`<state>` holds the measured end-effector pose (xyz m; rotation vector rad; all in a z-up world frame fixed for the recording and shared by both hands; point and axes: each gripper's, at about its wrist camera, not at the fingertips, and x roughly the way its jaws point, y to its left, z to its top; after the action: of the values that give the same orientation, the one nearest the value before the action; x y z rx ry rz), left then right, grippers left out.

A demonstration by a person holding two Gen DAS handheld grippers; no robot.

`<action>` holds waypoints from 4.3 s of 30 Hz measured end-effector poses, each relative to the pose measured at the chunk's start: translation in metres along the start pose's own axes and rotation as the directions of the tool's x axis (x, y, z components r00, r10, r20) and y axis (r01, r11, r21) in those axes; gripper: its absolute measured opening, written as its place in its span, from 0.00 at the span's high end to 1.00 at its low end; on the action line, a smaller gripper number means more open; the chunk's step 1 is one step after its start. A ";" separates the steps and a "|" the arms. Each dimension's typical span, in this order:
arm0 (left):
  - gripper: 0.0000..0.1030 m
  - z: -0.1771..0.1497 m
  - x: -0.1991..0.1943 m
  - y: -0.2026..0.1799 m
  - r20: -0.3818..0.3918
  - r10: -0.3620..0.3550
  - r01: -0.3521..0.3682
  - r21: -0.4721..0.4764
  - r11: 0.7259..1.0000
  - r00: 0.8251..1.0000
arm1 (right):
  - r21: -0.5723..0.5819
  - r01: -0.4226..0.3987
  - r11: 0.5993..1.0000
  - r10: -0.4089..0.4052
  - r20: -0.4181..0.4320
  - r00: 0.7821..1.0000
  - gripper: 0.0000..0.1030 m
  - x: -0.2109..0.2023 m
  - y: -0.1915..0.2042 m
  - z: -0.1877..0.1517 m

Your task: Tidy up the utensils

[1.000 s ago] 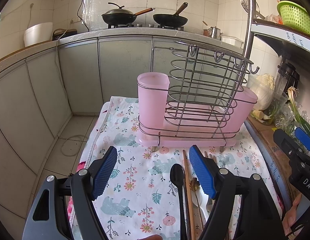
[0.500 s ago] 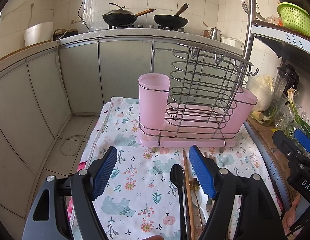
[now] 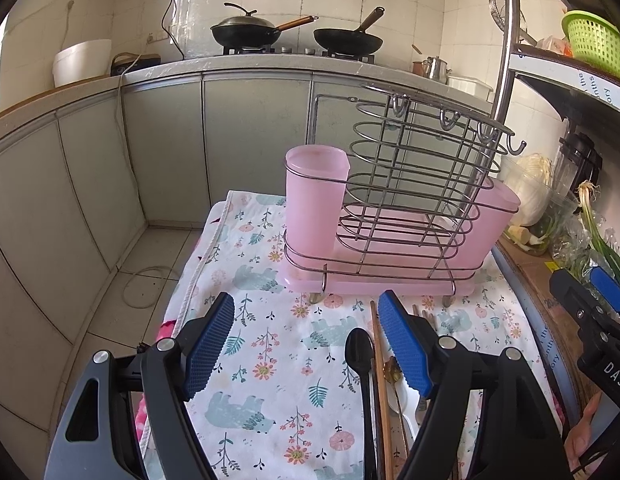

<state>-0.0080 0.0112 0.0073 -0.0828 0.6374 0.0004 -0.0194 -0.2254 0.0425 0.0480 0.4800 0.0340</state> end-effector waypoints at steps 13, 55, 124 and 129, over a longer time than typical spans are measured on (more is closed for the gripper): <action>0.42 -0.007 0.026 0.016 -0.126 -0.042 0.036 -0.051 0.998 0.991 | -0.017 -0.015 1.000 0.012 -0.142 0.990 0.03 0.026 0.001 -0.022; 0.94 -0.052 0.113 0.009 -0.459 -0.198 0.175 -0.092 0.980 0.866 | 0.272 -0.189 0.944 0.320 -0.604 0.730 0.71 0.108 -0.013 -0.071; 0.93 0.008 0.040 0.028 -0.237 -0.248 0.227 -0.113 0.967 0.939 | 0.296 -0.285 0.912 0.374 -0.312 0.873 0.95 0.051 -0.033 -0.019; 0.93 0.025 0.008 0.028 -0.104 -0.263 0.251 -0.119 0.961 0.959 | 0.287 -0.321 0.903 0.379 -0.178 0.908 0.95 0.034 -0.038 0.007</action>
<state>0.0122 0.0406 0.0204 -0.2685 0.7420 -0.2247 0.0148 -0.2618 0.0309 0.3862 0.7023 0.3395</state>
